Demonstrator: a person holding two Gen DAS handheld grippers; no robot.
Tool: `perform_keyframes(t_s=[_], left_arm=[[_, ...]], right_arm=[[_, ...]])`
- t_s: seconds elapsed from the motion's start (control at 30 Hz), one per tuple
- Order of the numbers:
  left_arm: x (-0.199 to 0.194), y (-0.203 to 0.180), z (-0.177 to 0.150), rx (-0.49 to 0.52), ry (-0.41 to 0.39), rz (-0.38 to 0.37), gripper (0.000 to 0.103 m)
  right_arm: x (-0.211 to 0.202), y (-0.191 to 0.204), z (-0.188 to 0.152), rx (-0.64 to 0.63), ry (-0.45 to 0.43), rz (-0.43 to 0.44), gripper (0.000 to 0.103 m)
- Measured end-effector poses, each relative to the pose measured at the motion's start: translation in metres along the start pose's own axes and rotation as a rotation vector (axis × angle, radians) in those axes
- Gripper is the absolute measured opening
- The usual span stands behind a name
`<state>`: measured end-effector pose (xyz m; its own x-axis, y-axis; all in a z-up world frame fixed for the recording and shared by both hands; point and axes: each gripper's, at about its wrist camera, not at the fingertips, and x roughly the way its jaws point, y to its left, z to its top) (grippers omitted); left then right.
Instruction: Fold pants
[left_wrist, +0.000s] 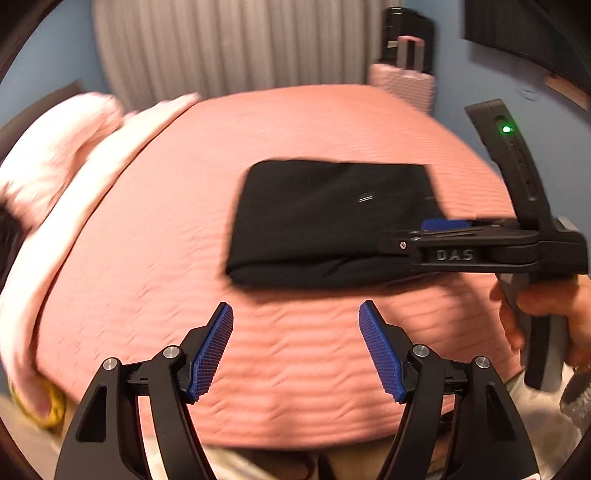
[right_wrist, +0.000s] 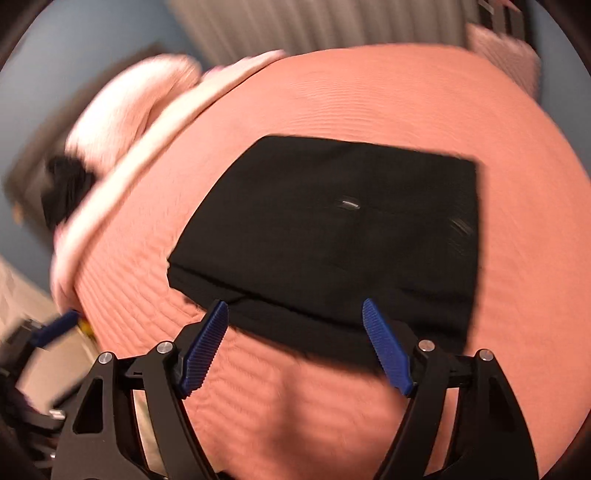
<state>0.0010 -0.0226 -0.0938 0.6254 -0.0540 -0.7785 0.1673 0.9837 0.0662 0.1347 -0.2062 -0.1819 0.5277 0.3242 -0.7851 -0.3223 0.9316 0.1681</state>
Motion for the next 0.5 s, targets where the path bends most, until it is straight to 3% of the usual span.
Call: perform_keyframes(t_s=[0.1,0.13,0.2,0.23,0.33,0.43,0.5], left_arm=[[0.0,0.027,-0.008,-0.038,0.022,0.045,0.069],[0.0,0.035,-0.008,-0.055,0.022,0.057,0.069],[-0.004,0.048,-0.017,-0.071,0.028,0.057,0.069],[-0.002,0.05,-0.017,-0.074,0.03,0.062,0.069],[-0.003,0.063,-0.018,-0.082,0.017,0.08,0.077],[0.014,0.066,-0.016,-0.096,0.034,0.076,0.077],[0.019,0.07,-0.008,-0.107,0.052,0.062,0.077]], right_arm=[[0.029,0.022,0.006,-0.161,0.06,-0.083,0.069],[0.04,0.022,0.004,-0.194,0.1,-0.119,0.046],[0.044,0.014,-0.001,-0.197,0.126,-0.136,0.032],[0.037,0.01,-0.001,-0.175,0.133,-0.125,0.014],[0.003,-0.007,-0.001,-0.07,0.083,-0.058,0.009],[0.036,-0.031,-0.024,-0.038,0.251,-0.081,0.006],[0.019,-0.038,-0.027,0.044,0.198,-0.03,0.01]])
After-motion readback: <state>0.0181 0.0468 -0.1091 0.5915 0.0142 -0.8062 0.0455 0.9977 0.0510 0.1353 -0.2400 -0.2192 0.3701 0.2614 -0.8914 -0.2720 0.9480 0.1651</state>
